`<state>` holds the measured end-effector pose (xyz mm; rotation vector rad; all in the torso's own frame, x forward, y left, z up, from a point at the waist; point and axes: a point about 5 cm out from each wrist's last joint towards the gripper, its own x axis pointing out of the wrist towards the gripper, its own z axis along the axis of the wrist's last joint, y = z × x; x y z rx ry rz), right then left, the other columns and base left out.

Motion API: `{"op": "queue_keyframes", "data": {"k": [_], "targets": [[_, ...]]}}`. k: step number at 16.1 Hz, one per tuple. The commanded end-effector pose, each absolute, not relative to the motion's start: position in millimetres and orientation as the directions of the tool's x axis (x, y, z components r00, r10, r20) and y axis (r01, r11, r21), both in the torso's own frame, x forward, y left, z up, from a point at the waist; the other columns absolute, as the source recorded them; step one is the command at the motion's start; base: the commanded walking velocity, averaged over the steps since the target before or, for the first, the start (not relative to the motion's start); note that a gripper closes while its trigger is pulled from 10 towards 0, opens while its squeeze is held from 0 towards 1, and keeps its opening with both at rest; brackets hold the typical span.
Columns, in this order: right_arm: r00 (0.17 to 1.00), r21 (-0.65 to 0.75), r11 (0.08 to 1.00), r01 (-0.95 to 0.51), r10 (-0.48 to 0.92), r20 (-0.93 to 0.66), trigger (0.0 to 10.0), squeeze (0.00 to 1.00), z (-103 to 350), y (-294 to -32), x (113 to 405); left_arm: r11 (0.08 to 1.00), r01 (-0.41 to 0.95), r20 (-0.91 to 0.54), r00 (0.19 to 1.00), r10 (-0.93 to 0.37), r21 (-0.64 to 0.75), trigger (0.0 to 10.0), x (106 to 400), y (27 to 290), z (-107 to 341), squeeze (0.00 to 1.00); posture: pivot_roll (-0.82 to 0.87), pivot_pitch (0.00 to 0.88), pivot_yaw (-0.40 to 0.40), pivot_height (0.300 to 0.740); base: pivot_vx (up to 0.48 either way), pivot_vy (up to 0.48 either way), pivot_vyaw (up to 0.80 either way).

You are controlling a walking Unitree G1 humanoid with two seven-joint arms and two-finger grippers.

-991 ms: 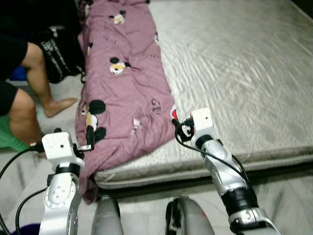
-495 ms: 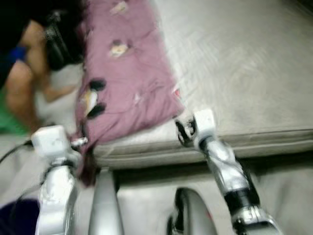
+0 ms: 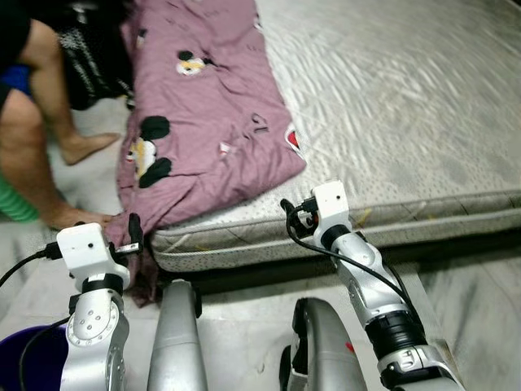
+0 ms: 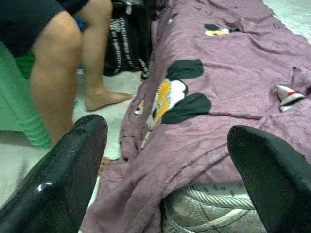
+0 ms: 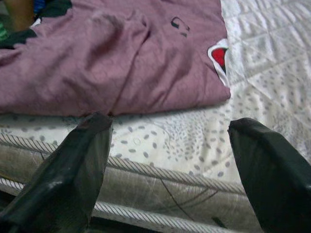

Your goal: Clean up the room

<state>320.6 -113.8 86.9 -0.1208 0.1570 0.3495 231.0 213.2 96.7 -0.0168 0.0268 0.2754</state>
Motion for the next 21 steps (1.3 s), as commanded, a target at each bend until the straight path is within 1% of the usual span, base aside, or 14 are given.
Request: {"op": "queue_keyframes", "data": {"k": [1,4,5,8,11,17,19,21], "targets": [[0.927,-0.085,0.932,-0.351,0.334,-0.170,10.0,0.00,87.6,-114.8,320.1,0.960,-0.279,-0.046,0.959,0.278,-0.011,10.0,228.9,214.1,94.4,0.00,0.08,0.206,-0.040,0.553,0.000,0.000,0.00],[0.927,-0.079,0.932,-0.353,0.337,-0.167,10.0,0.00,87.9,-114.7,320.5,0.962,-0.273,-0.045,0.961,0.273,-0.016,10.0,229.5,213.1,94.7,0.00,0.08,0.209,-0.042,0.553,0.000,0.000,0.00],[0.922,-0.101,0.924,-0.369,0.351,-0.163,10.0,0.00,88.9,-113.1,320.2,0.962,-0.272,-0.044,0.961,0.271,-0.019,10.0,229.6,212.9,94.9,0.00,0.08,0.208,-0.042,0.553,0.000,0.000,0.00],[0.919,-0.094,0.920,-0.379,0.363,-0.154,10.0,0.00,89.8,-111.1,319.4,0.966,-0.255,-0.033,0.967,0.254,-0.027,10.0,229.7,211.5,96.7,0.00,0.08,0.209,-0.042,0.553,0.000,0.000,0.74],[0.919,-0.083,0.922,-0.377,0.362,-0.159,10.0,0.00,89.0,-112.0,319.6,0.972,-0.231,-0.026,0.973,0.230,-0.033,10.0,230.2,209.4,97.2,0.00,0.08,0.206,-0.040,0.553,0.355,0.000,0.00],[0.916,-0.075,0.921,-0.382,0.366,-0.162,10.0,0.00,87.7,-112.1,319.1,0.973,-0.229,-0.034,0.973,0.227,-0.036,10.0,230.0,208.4,96.4,0.00,0.09,0.203,-0.042,0.553,0.412,0.000,0.00],[0.916,-0.071,0.922,-0.381,0.367,-0.163,10.0,0.00,87.5,-112.3,319.2,0.976,-0.213,-0.026,0.977,0.212,-0.034,10.0,230.3,207.2,96.9,0.00,0.09,0.202,-0.043,0.553,0.251,0.000,0.00],[0.912,-0.087,0.915,-0.394,0.377,-0.158,10.0,0.00,88.0,-111.4,319.0,0.973,-0.227,-0.043,0.973,0.225,-0.044,10.0,230.4,207.5,95.2,0.00,0.09,0.200,-0.043,0.553,0.000,0.000,0.00]]}}
